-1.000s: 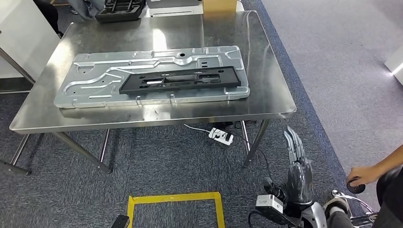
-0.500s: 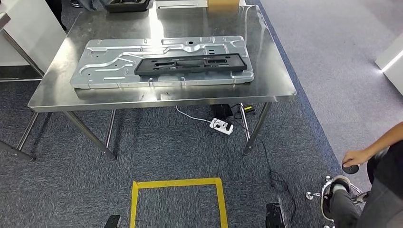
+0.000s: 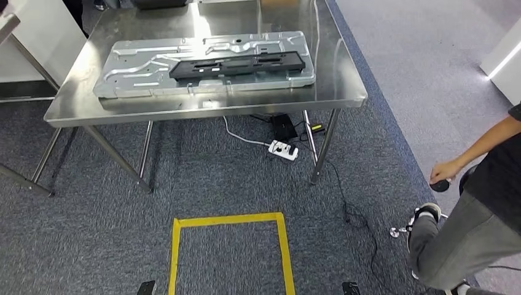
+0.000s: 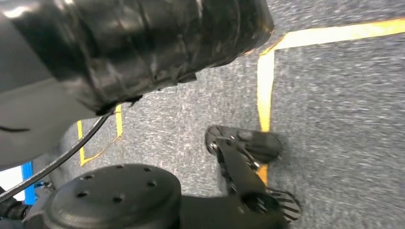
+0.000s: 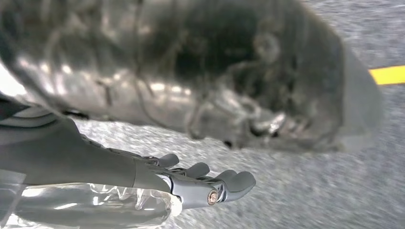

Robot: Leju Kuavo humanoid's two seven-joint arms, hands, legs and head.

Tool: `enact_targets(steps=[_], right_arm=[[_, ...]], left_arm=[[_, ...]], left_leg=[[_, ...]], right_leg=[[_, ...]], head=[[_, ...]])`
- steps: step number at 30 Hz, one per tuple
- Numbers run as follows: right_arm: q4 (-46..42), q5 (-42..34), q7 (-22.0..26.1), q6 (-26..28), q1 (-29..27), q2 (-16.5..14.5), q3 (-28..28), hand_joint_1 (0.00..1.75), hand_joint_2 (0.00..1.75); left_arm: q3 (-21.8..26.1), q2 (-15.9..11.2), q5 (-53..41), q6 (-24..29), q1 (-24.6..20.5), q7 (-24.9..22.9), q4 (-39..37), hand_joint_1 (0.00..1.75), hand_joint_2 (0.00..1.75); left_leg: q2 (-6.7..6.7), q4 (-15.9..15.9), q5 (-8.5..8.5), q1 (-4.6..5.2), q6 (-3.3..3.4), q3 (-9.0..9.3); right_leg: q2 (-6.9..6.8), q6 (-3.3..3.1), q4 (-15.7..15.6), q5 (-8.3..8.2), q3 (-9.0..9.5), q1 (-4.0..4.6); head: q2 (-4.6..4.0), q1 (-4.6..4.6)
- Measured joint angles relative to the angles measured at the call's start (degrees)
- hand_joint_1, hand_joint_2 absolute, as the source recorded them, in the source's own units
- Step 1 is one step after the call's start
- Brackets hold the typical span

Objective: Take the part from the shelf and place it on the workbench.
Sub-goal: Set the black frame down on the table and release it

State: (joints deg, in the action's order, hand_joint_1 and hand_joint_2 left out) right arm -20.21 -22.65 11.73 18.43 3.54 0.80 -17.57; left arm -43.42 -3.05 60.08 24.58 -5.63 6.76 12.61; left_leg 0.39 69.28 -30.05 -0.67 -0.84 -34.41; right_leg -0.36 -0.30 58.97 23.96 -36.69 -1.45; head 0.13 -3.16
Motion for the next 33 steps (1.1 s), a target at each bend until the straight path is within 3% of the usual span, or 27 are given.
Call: enact_targets(steps=[2,3,4,6,7,10,11,12,13,15,16,18,19,21,22,24,26,28,29,31,33], right_arm=[[1.0,-0.24,-0.31,-1.14,0.31,-0.19,0.06,0.0,0.0],[1.43,-0.27,-0.51,-1.78,0.47,-0.26,0.07,0.0,0.0],[1.84,-0.32,-0.87,-2.63,0.59,-0.35,0.08,0.0,0.0],[2.68,-0.43,-2.45,-5.42,0.71,-0.44,0.07,0.0,0.0],[3.09,-0.52,-3.46,-7.05,0.69,-0.46,0.07,0.0,0.0],[4.15,-1.45,-5.12,-9.26,0.61,-0.52,0.07,0.0,0.0],[4.41,-1.94,-5.18,-9.25,0.63,-0.56,0.07,0.0,0.0],[4.62,-2.35,-5.19,-9.25,0.67,-0.57,0.08,0.0,0.0],[4.84,-2.67,-5.2,-9.24,0.7,-0.57,0.08,0.0,0.0],[5.24,-3.07,-5.28,-9.17,0.77,-0.56,0.09,0.0,0.0],[5.4,-3.25,-5.44,-9.1,0.82,-0.45,0.11,0.0,0.0],[5.65,-3.49,-6.14,-8.97,0.92,-0.26,0.14,0.0,0.0],[5.78,-3.52,-6.63,-8.89,0.96,-0.17,0.15,0.0,0.0],[6.0,-3.54,-7.38,-8.63,1.0,-0.22,0.15,0.0,0.0],[6.08,-3.52,-7.53,-8.42,0.98,-0.26,0.15,0.0,0.0],[6.23,-3.42,-7.47,-8.13,0.91,-0.32,0.15,0.0,0.0],[6.35,-2.95,-7.18,-8.24,0.89,-0.31,0.1,0.0,0.0],[6.44,-2.09,-6.96,-8.6,0.89,-0.34,-0.11,0.0,0.0],[6.48,-1.61,-6.93,-8.79,0.9,-0.36,-0.34,0.0,0.0],[6.54,-0.61,-6.95,-9.03,0.94,-0.38,-1.03,0.0,0.0],[6.58,0.19,-7.04,-9.06,0.99,-0.39,-1.75,0.0,0.0]], left_arm=[[0.16,-0.02,-0.07,-0.62,-0.27,0.35,0.0,0.0,0.0],[0.23,-0.02,-0.14,-1.02,-0.4,0.63,0.0,0.0,0.0],[0.31,-0.03,-0.29,-1.51,-0.47,0.97,0.0,0.0,0.0],[0.42,-0.05,-0.89,-2.66,-0.35,1.56,-0.01,0.0,0.0],[0.43,-0.08,-1.29,-3.3,-0.28,1.81,-0.02,0.0,0.0],[0.43,-0.32,-2.28,-4.65,-0.21,2.34,-0.02,0.0,0.0],[0.43,-0.42,-2.59,-4.82,-0.2,2.39,-0.02,0.0,0.0],[0.42,-0.49,-2.91,-4.92,-0.19,2.33,-0.02,0.0,0.0],[0.41,-0.54,-3.23,-4.92,-0.18,2.21,-0.03,0.0,0.0],[0.32,-0.58,-3.78,-4.74,-0.15,2.01,-0.04,0.0,0.0],[0.24,-0.55,-3.96,-4.63,-0.16,2.03,-0.04,0.0,0.0],[0.07,-0.53,-4.18,-4.53,-0.29,2.14,-0.04,0.0,0.0],[0.0,-0.54,-4.26,-4.52,-0.38,2.16,-0.04,0.0,0.0],[-0.09,-0.73,-4.49,-4.49,-0.4,2.09,-0.05,0.0,0.0],[-0.13,-0.82,-4.64,-4.45,-0.3,2.04,-0.05,0.0,0.0],[-0.22,-0.91,-4.99,-4.35,-0.1,1.78,-0.07,0.0,0.0],[-0.35,-0.92,-5.35,-4.29,-0.07,1.06,-0.07,0.0,0.0],[-0.57,-0.94,-5.52,-4.34,0.03,0.06,-0.07,0.0,0.0],[-0.75,-0.96,-5.52,-4.39,0.08,-0.4,-0.07,0.0,0.0],[-1.12,-0.99,-5.49,-4.5,0.04,-1.08,-0.07,0.0,0.0],[-1.39,-1.07,-5.46,-4.6,-0.18,-1.5,-0.07,0.0,0.0]], left_leg=[[-0.21,-8.36,-0.93,0.24,0.62,6.17],[-0.3,-11.28,-1.9,0.42,1.05,7.96],[-0.33,-12.8,-2.4,0.63,1.54,8.61],[-0.1,-13.22,-1.51,0.64,2.59,7.95],[0.07,-13.38,-0.78,0.59,3.19,7.45],[0.3,-13.54,1.21,0.74,4.53,5.14],[0.32,-13.49,1.77,0.91,4.7,4.26],[0.37,-13.41,2.38,1.08,4.73,3.44],[0.43,-13.27,2.96,1.25,4.73,2.58],[0.21,-12.71,3.98,1.46,4.52,0.88],[0.02,-12.26,4.34,1.55,4.32,0.07],[-0.45,-11.34,4.96,1.62,3.78,-1.13],[-0.6,-11.05,5.35,1.64,3.48,-1.61],[-1.03,-10.61,5.88,1.59,2.83,-2.32],[-1.12,-9.87,5.29,1.49,2.41,-2.77],[-1.05,-5.57,1.97,1.02,1.43,-4.55],[-0.91,1.34,-1.72,0.41,0.48,-7.12],[-0.71,4.13,-2.0,-0.18,-0.27,-7.45],[-0.47,2.38,-0.71,-0.44,-0.57,-6.0],[1.15,-4.77,1.96,-0.63,-0.97,-1.26],[2.88,-9.63,2.68,-0.17,-0.36,1.56]], right_leg=[[0.05,0.65,0.19,-1.18,-1.04,0.05],[0.05,1.03,0.09,-1.78,-1.19,0.08],[0.04,1.45,-0.15,-2.39,-1.24,0.08],[0.1,2.22,-0.43,-2.96,-1.33,0.01],[0.16,2.45,0.28,-1.77,-1.62,-0.02],[0.26,2.52,8.51,6.78,-3.62,-0.01],[0.26,2.51,12.03,8.41,-4.17,0.02],[0.26,2.5,14.68,8.25,-4.27,0.05],[0.26,2.43,16.01,6.75,-3.75,0.11],[0.59,1.88,13.43,3.19,-0.06,0.39],[1.38,1.35,9.88,2.96,3.03,0.64],[2.62,0.51,2.06,5.43,8.53,1.0],[2.74,0.28,-0.45,6.67,9.95,1.13],[1.79,-0.02,-2.27,7.2,10.35,0.92],[1.31,-0.27,-2.42,6.9,10.2,0.73],[0.25,-0.74,-2.62,6.33,9.88,0.47],[-0.81,-0.89,-2.56,5.96,9.33,0.42],[-1.92,-0.73,-2.35,5.76,8.87,0.23],[-2.47,-0.58,-2.19,5.77,8.74,0.06],[-3.53,-0.03,-1.79,5.97,8.6,-0.19],[-4.58,0.82,-1.51,6.2,8.64,-0.09]], head=[[0.0,0.02],[0.0,0.02],[0.0,0.04],[0.0,0.06],[0.0,0.14],[0.0,0.66],[0.0,0.78],[0.0,0.85],[0.0,0.84],[0.0,0.85],[0.0,0.84],[0.0,0.83],[0.0,0.82],[0.0,0.88],[0.0,0.78],[0.0,0.56],[0.0,0.38],[0.0,0.36],[0.0,0.36],[0.0,0.28],[0.0,0.18]])
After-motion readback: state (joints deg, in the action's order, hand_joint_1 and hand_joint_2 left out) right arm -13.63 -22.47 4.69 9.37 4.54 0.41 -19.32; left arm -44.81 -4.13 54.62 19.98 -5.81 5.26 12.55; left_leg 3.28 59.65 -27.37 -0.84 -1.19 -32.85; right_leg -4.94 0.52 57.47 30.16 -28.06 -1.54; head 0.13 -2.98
